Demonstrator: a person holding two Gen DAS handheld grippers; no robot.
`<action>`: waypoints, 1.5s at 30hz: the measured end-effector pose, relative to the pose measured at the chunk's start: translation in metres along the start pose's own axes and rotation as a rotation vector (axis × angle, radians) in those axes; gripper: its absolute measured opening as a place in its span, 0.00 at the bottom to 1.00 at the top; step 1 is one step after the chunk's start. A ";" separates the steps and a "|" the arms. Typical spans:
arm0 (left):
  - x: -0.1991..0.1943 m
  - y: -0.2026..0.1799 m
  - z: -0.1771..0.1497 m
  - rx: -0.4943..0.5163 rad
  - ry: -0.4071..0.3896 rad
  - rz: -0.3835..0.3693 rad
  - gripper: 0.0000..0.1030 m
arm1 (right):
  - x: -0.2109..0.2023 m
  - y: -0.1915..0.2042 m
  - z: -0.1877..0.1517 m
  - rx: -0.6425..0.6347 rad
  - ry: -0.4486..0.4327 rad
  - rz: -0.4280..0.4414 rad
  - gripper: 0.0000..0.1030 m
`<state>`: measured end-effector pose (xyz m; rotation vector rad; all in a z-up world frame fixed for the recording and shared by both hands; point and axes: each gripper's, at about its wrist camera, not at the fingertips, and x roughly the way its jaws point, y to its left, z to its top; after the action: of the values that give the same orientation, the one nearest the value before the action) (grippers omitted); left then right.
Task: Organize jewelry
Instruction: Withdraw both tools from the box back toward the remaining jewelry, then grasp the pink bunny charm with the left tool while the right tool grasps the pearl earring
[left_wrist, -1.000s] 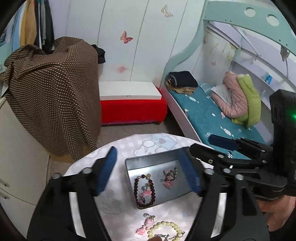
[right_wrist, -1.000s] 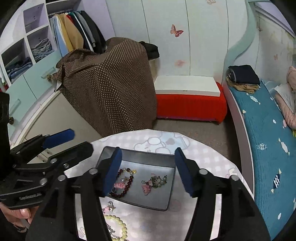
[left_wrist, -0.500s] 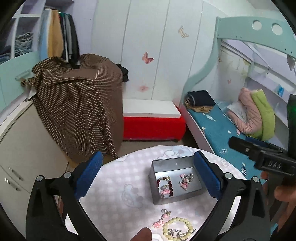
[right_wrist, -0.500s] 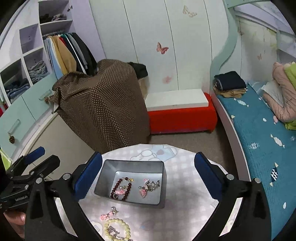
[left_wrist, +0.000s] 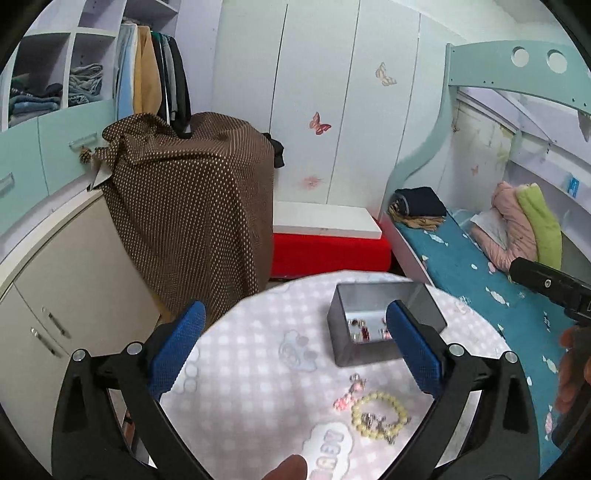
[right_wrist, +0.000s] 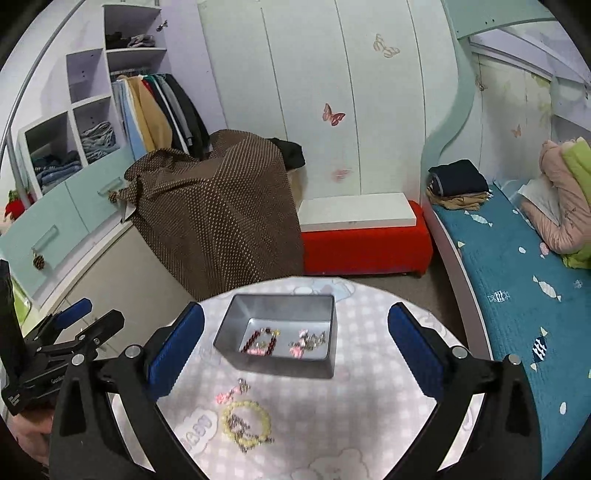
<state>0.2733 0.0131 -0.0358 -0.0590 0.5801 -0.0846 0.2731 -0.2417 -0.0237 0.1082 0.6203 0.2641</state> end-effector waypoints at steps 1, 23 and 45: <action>-0.003 0.000 -0.005 0.009 0.003 0.000 0.95 | 0.000 0.002 -0.005 -0.005 0.007 -0.002 0.93; -0.006 -0.006 -0.066 0.043 0.041 0.032 0.95 | 0.026 0.036 -0.061 -0.095 0.104 -0.011 0.93; 0.127 -0.030 -0.103 0.202 0.303 -0.042 0.94 | 0.080 0.007 -0.081 -0.030 0.255 -0.073 0.93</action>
<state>0.3208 -0.0326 -0.1883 0.1400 0.8706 -0.1949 0.2867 -0.2111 -0.1328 0.0225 0.8719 0.2177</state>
